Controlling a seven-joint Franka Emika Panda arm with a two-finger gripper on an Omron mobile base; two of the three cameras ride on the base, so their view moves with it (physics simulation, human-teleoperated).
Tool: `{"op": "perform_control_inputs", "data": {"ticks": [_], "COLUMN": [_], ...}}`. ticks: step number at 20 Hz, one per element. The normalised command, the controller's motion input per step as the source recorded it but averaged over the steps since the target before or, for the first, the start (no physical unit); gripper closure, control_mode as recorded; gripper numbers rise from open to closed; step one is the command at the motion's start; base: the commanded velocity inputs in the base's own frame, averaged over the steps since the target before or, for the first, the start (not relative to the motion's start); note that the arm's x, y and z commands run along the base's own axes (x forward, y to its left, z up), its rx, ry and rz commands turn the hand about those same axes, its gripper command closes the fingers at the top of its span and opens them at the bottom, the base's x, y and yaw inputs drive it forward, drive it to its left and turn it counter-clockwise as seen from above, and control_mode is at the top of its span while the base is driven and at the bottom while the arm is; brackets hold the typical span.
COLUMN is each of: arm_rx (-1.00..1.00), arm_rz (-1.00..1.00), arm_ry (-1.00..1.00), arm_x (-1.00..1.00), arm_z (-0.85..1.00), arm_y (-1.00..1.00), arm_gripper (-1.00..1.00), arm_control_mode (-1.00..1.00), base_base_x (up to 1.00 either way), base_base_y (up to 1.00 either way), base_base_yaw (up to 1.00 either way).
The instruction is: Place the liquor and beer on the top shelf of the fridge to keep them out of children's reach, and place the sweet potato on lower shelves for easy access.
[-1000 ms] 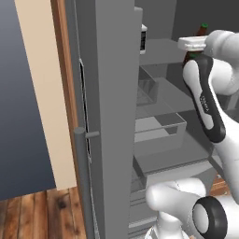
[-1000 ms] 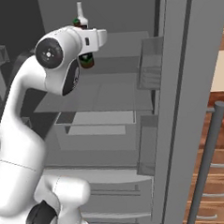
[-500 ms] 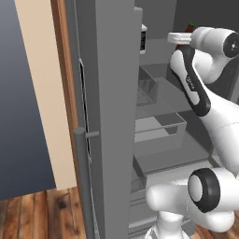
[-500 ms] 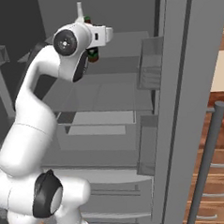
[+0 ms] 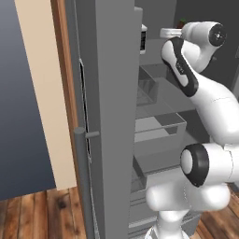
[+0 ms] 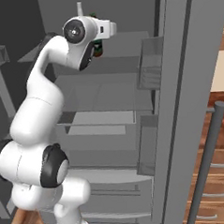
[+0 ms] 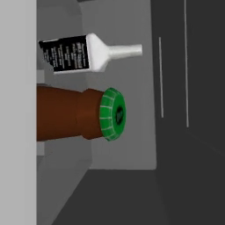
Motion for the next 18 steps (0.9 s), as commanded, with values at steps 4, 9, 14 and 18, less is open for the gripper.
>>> {"op": "perform_control_inputs", "data": {"ticks": [4,9,14,18], "arm_rx": [0.0,0.0,0.0,0.0], "arm_rz": [0.0,0.0,0.0,0.0], "arm_ry": [0.0,0.0,0.0,0.0], "arm_x": [0.55,0.6,0.64,0.64], "arm_z": [0.0,0.0,0.0,0.0], "arm_y": [-0.01,-0.07,-0.09,-0.04], "arm_gripper": [1.0,1.0,1.0,1.0], "arm_control_mode": [-1.0,-1.0,-1.0,-1.0], "base_base_x": [0.0,0.0,0.0,0.0], "base_base_y": [0.0,0.0,0.0,0.0], "base_base_yaw": [0.0,0.0,0.0,0.0]}}
